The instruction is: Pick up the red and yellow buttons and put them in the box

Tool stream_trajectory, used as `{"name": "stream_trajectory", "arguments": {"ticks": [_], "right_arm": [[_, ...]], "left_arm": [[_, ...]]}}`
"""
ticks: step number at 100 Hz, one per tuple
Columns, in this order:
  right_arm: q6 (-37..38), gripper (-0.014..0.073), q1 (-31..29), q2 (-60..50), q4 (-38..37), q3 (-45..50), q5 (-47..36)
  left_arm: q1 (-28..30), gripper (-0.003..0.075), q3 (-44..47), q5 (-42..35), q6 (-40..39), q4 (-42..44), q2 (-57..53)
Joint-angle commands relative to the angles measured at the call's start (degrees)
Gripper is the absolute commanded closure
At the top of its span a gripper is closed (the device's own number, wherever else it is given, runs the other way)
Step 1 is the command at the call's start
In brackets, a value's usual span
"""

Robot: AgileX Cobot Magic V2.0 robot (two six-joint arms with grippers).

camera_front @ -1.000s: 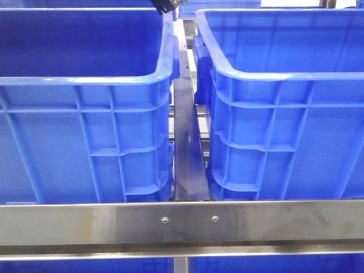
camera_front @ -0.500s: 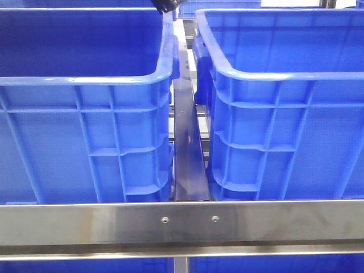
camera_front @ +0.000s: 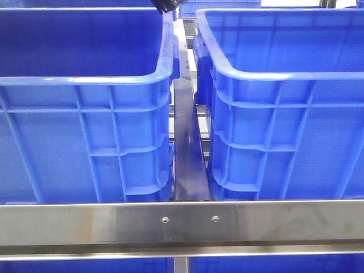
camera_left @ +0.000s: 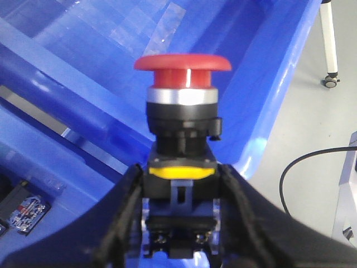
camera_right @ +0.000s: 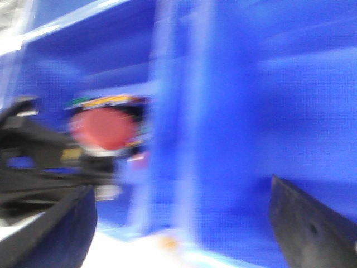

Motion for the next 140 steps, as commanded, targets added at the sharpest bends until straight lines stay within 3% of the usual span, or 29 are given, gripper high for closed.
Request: {"name": "stream_trajectory", "arguments": {"ticks": [1, 22, 34, 59, 68, 85, 95, 107, 117, 123, 140], "right_arm": [[-6.3, -0.0049, 1.2, 1.6, 11.8, -2.2, -3.2], [-21.2, -0.0049, 2.1, 7.1, 34.6, -2.2, -0.4], [-28.2, -0.0049, 2.1, 11.5, 43.7, -2.2, 1.1], [-33.4, -0.0043, 2.1, 18.3, 48.5, -2.2, 3.8], [-33.4, 0.0033, 2.1, 18.8, 48.5, -2.2, 3.9], [-33.4, 0.0317, 2.1, 18.8, 48.7, -2.2, 2.7], [-33.4, 0.0374, 2.1, 18.8, 48.7, -2.2, 2.7], [-33.4, 0.0374, 2.1, 18.8, 48.7, -2.2, 2.7], [-33.9, 0.0374, 1.8, 18.7, 48.7, -2.2, 2.1], [-35.8, 0.0374, 0.6, 18.3, 48.7, -2.2, 1.4], [-43.8, 0.0374, -5.6, 16.1, 48.7, -2.2, -1.2]], "left_arm": [[-0.4, 0.0586, -1.6, -2.2, 0.0, -3.0, -1.9], [-0.4, 0.0586, -1.6, -2.2, 0.0, -3.0, -1.9], [-0.4, 0.0586, -1.6, -2.2, 0.0, -3.0, -1.9], [-0.4, 0.0586, -1.6, -2.2, 0.0, -3.0, -1.9], [-0.4, 0.0586, -1.6, -2.2, 0.0, -3.0, -1.9], [-0.4, 0.057, -1.6, -2.3, 0.0, -3.0, -1.9], [-0.4, 0.0474, -1.6, -2.3, 0.1, -3.0, -1.9], [-0.4, 0.0229, -1.6, -3.1, 0.6, -3.0, -1.9], [-0.4, 0.0085, -1.6, -3.3, 0.6, -3.0, -1.9], [-0.4, 0.0053, -1.6, -3.3, 0.6, -3.0, -1.9], [-0.4, 0.0061, -1.6, -2.3, 0.6, -3.0, -1.9]]}}
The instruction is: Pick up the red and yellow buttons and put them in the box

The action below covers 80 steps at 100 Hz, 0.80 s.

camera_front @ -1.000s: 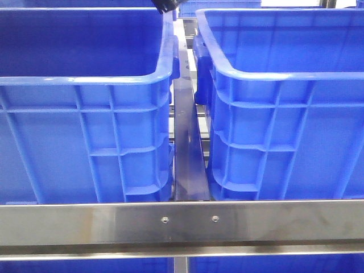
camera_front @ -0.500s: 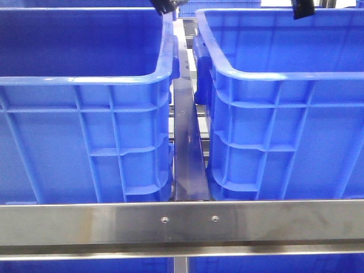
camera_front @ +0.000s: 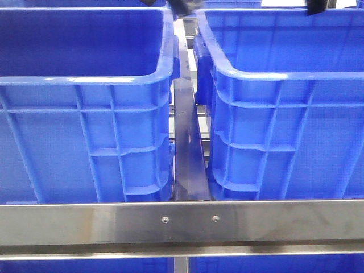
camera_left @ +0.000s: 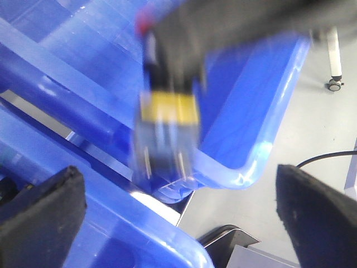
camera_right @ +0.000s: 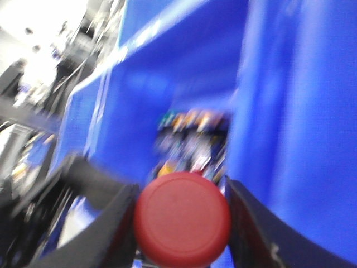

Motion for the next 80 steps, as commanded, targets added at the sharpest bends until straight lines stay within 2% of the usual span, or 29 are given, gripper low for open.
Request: {"name": "stream_trajectory", "arguments": {"ticks": [1, 21, 38, 51, 65, 80], "right_arm": [[-5.1, 0.0374, -3.5, -3.5, 2.9, -1.9, -1.3], [-17.6, 0.0374, -10.1, -4.0, 2.9, -1.9, -5.4], [-31.7, 0.0374, -10.5, -2.1, 2.9, -1.9, -16.6], [-41.4, 0.0374, -10.5, 1.0, 2.9, -1.9, -22.0], [-46.2, 0.0374, -10.5, 5.3, 3.0, -2.6, -24.6], [-46.8, 0.0374, -10.5, 11.1, 3.0, -7.0, -25.2]], "left_arm": [[-0.4, 0.0061, -1.8, -1.3, 0.2, -3.0, -2.0], [-0.4, 0.0061, -1.8, -1.1, 0.2, -3.0, -2.0], [-0.4, 0.0061, -1.8, -0.8, 0.2, -3.0, -2.0], [-0.4, 0.0061, -1.8, -0.7, 0.2, -3.0, -2.0], [-0.4, 0.0061, -1.8, -0.7, 0.2, -3.0, -2.0], [-0.4, 0.0061, -1.8, -0.7, 0.2, -3.0, -2.0]]}}
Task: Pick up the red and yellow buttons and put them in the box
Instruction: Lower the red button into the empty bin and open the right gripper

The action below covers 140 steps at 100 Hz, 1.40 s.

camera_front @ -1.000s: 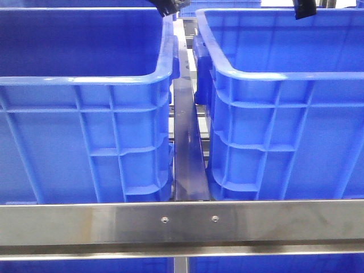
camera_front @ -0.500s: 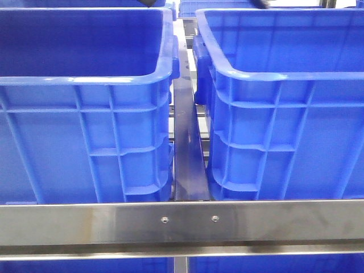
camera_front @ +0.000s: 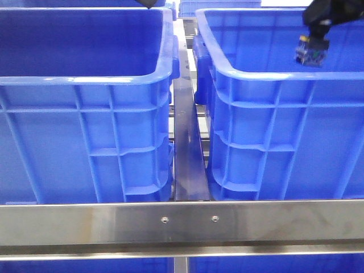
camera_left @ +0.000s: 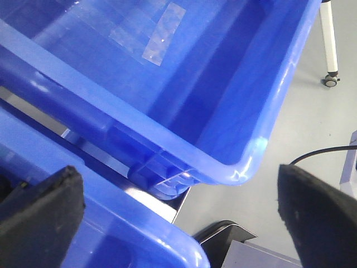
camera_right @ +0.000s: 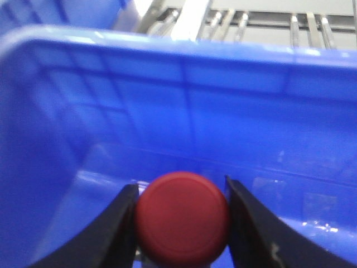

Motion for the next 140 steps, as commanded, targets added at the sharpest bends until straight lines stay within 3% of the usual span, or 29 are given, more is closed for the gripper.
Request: {"name": "stream_trajectory", "arguments": {"ticks": [1, 44, 90, 114, 140], "right_arm": [[-1.3, 0.0374, -0.3, 0.8, 1.7, -4.7, 0.0], [-1.3, 0.0374, -0.2, 15.3, 1.7, -16.2, 0.4], [-1.3, 0.0367, -0.2, 19.3, 1.7, -17.4, 0.6], [-1.3, 0.0172, -0.2, 19.1, 1.7, -17.4, 0.9], [-1.3, 0.0169, -0.2, 18.3, 1.7, -17.4, 2.3]], "left_arm": [[-0.4, 0.0061, -1.8, -1.7, 0.2, -3.0, -2.0], [-0.4, 0.0061, -1.8, -1.7, 0.2, -3.0, -2.0], [-0.4, 0.0061, -1.8, -1.7, 0.2, -3.0, -2.0], [-0.4, 0.0061, -1.8, -1.7, 0.2, -3.0, -2.0], [-0.4, 0.0061, -1.8, -1.7, 0.2, -3.0, -2.0]]}}
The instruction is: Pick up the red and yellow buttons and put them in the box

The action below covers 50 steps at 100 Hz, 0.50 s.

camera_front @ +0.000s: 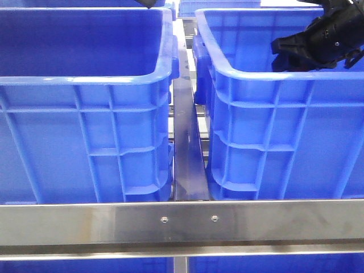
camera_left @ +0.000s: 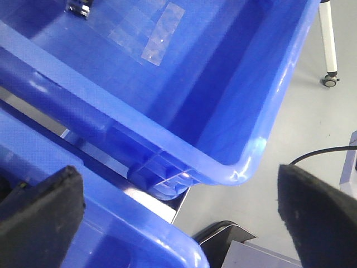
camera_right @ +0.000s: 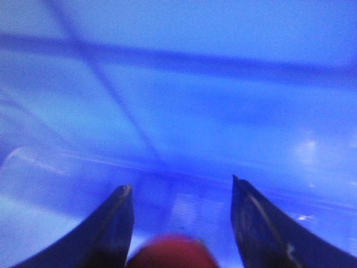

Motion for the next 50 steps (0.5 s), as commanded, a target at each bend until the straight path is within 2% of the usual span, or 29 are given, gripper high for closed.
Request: {"name": "stream_trajectory", "arguments": {"ticks": [1, 29, 50], "right_arm": [[-0.8, 0.0169, -0.2, -3.9, 0.8, -1.6, 1.4], [-0.8, 0.0169, -0.2, -9.0, 0.8, -1.0, 1.2], [-0.8, 0.0191, -0.2, -16.8, 0.8, 4.1, 1.1]], "left_arm": [[-0.4, 0.0061, -1.8, -1.7, 0.2, -2.9, -2.0], [-0.4, 0.0061, -1.8, -1.7, 0.2, -2.9, -2.0], [-0.4, 0.0061, -1.8, -1.7, 0.2, -2.9, -2.0]]}}
